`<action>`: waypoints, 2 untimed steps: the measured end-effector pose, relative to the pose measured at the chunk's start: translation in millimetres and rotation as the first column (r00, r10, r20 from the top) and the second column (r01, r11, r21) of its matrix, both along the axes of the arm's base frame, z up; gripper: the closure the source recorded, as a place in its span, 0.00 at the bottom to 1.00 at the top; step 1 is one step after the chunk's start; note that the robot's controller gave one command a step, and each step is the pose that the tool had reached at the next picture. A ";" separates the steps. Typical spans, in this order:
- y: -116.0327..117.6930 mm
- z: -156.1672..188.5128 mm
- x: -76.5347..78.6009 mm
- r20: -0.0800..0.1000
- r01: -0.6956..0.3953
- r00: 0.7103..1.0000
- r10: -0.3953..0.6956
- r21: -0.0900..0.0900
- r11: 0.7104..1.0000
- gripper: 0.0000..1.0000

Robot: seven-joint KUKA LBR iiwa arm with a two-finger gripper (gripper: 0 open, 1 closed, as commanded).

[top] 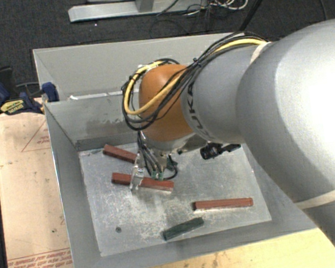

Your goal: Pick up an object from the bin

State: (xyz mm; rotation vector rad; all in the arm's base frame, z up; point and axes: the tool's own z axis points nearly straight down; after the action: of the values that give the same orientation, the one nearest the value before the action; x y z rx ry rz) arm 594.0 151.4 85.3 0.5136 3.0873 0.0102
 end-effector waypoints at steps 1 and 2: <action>-0.2 1.3 -0.7 -0.005 0.000 1.000 0.000 -0.001 1.000 1.00; -0.9 8.9 -3.5 -0.017 0.000 1.000 0.000 -0.004 1.000 1.00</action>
Offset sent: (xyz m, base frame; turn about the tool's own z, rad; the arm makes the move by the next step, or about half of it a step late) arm 0.0000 0.0000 0.1013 -0.0001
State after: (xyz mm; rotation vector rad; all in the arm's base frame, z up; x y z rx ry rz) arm 590.5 150.5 94.2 0.5160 3.1032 -0.0011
